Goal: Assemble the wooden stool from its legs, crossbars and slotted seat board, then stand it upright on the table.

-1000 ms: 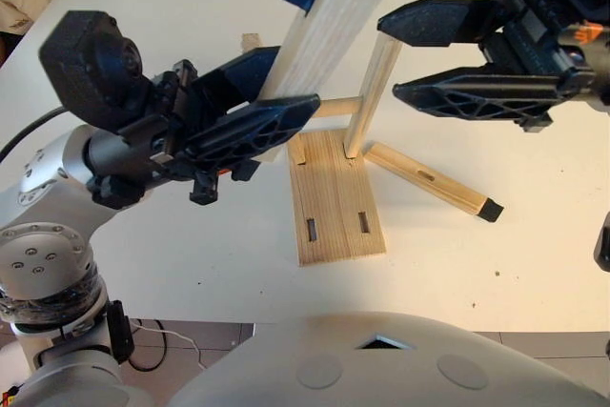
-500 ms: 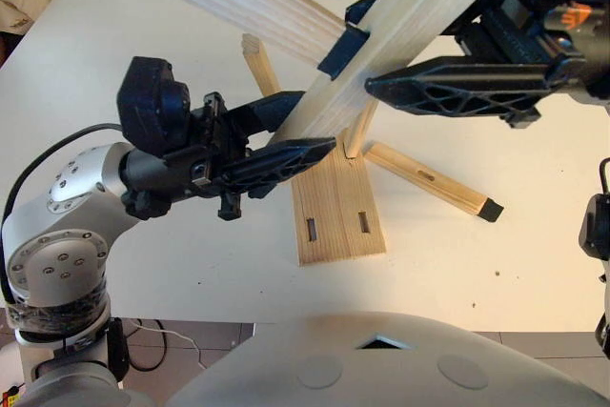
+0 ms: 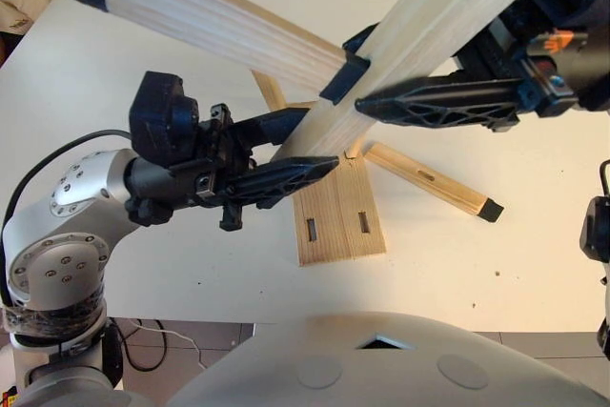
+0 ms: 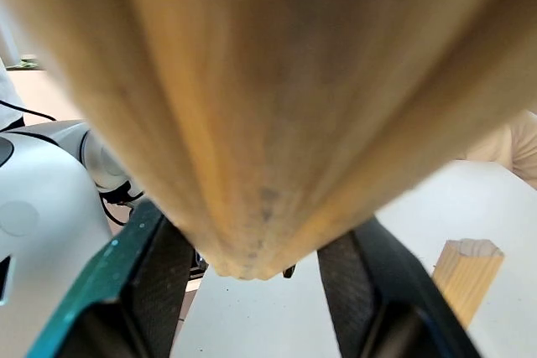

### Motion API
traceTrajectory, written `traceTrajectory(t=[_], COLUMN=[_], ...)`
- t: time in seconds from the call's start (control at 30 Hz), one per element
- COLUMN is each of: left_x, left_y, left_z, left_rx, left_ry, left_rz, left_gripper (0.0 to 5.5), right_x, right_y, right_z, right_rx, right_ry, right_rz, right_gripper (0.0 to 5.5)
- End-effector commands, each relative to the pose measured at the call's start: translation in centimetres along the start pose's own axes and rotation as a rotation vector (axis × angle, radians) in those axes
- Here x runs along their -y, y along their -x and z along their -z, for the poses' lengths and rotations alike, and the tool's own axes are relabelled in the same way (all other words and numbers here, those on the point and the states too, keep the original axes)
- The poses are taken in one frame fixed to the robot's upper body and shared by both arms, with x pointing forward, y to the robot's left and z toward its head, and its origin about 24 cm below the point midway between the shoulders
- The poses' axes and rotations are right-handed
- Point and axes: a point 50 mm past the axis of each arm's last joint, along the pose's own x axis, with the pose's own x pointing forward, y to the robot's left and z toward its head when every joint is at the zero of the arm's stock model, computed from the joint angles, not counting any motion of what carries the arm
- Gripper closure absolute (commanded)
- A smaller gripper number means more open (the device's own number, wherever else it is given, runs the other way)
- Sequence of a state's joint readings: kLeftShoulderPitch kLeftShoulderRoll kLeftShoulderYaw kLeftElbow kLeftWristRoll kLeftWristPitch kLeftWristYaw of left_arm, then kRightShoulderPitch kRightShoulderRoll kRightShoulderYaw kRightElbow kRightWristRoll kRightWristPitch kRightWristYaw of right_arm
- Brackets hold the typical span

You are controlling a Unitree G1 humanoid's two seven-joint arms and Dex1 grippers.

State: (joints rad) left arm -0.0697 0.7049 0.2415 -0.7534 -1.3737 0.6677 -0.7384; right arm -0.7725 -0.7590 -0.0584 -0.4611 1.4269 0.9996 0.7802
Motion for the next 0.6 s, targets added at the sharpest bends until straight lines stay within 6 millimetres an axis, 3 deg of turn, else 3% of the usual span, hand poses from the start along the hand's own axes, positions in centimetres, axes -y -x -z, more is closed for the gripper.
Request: traceTrajectory(t=[0.03, 0.3, 0.5, 0.6], left_x=[-1.2, -1.5, -1.5, -1.6], left_y=[0.4, 1.2, 4.0, 5.6], left_z=[-0.4, 0.7, 4.0, 4.9], left_rx=[0.017, -0.009, -0.122, -0.167], left_ry=[0.015, 0.043, 0.098, 0.094], left_rz=[-0.076, -0.113, -0.221, -0.288], left_gripper=[2.81, 1.78, 1.77, 1.77], right_x=[-0.1, 0.7, 1.0, 0.7], right_y=[0.1, 1.0, 2.6, 3.3], right_z=[0.9, -1.4, -3.1, -2.0], right_rx=[-0.072, 0.001, 0.02, -0.071], right_ry=[0.013, 0.103, 0.161, 0.162], right_rz=[0.017, 0.111, 0.201, 0.227], right_gripper=[3.47, 3.48, 3.48, 3.48])
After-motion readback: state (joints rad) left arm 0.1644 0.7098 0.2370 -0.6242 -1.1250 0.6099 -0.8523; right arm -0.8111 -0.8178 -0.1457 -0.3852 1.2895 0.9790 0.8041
